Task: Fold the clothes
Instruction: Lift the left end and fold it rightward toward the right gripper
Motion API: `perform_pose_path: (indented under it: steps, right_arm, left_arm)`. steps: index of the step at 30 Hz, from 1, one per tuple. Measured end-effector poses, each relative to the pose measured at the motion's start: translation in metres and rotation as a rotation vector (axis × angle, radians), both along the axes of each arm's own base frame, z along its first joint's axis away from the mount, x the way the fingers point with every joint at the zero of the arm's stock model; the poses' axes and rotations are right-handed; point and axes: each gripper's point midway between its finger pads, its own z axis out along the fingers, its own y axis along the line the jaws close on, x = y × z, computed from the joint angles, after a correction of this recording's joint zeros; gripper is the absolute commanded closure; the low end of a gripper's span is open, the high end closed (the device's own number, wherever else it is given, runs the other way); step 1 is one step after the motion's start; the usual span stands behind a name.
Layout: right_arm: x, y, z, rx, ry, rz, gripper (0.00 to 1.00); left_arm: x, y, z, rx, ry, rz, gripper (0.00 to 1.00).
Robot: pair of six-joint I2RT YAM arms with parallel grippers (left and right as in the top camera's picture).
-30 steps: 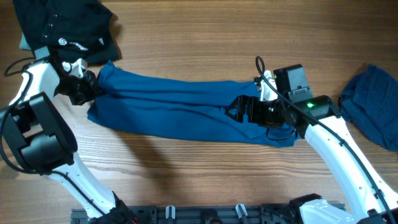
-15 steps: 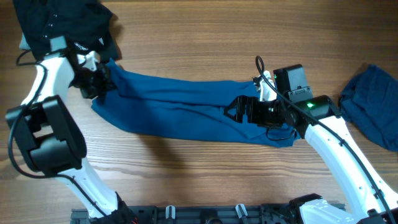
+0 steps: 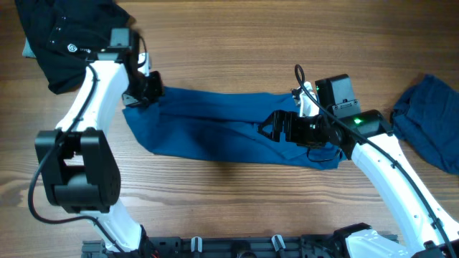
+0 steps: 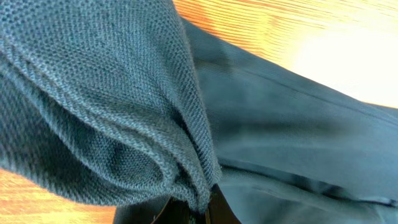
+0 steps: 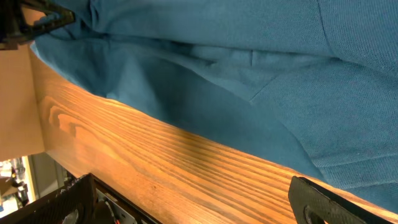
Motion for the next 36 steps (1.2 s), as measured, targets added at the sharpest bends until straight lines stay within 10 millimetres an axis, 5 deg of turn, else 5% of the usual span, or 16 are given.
perform_pose_path:
  steps: [36]
  right_arm:
    - [0.000,0.001,0.001,0.007,0.001,0.003,0.00]
  left_arm:
    - [-0.078,-0.153,0.001,-0.001,0.157,-0.037,0.96]
